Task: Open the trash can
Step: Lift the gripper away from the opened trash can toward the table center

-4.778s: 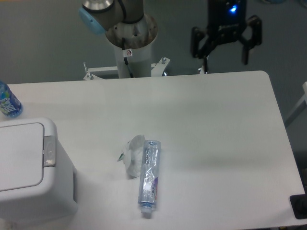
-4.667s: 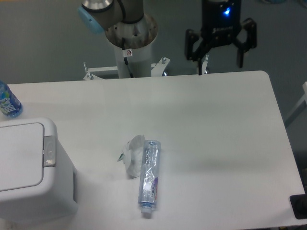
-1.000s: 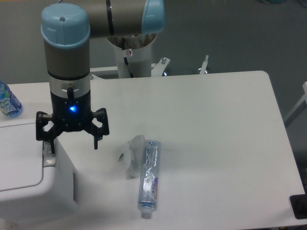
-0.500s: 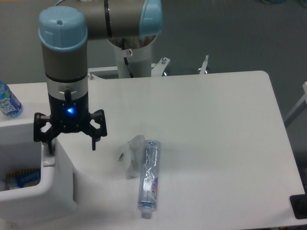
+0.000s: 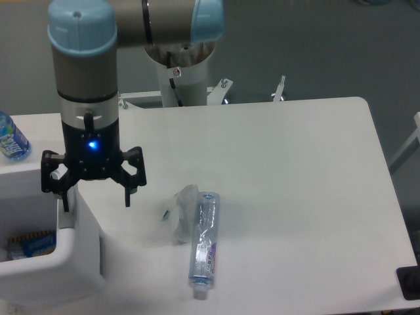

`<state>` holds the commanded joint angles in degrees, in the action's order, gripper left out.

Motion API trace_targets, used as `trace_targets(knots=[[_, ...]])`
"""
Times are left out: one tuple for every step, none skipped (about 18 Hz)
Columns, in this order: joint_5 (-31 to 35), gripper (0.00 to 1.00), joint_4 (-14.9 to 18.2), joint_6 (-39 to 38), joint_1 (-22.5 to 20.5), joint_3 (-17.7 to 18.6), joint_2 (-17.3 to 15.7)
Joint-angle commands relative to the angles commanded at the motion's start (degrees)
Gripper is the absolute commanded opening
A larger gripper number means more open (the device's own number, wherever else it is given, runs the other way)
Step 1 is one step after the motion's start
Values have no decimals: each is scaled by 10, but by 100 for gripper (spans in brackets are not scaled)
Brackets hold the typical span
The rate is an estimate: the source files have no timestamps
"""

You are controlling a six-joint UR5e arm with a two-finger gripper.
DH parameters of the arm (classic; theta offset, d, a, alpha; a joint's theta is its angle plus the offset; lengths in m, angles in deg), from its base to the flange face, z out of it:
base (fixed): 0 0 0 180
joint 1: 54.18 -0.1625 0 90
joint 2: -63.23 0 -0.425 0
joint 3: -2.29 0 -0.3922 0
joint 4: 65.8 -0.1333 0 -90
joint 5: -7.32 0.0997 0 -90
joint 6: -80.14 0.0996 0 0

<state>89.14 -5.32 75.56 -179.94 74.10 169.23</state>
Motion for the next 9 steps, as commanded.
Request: trace_targets(knots=[[5, 100, 0, 26, -7, -3, -2], [33, 100, 0, 51, -18, -3, -3], [86, 100, 3, 74, -21, -2, -4], [142, 100, 4, 91, -24, 3, -5], [176, 100, 8, 106, -26, 9, -5], [191, 100, 8, 121, -30, 13, -4], [195, 100, 10, 143, -41, 18, -4], [196, 100, 10, 171, -58, 22, -4], [197, 100, 15, 200, -68, 25, -4]])
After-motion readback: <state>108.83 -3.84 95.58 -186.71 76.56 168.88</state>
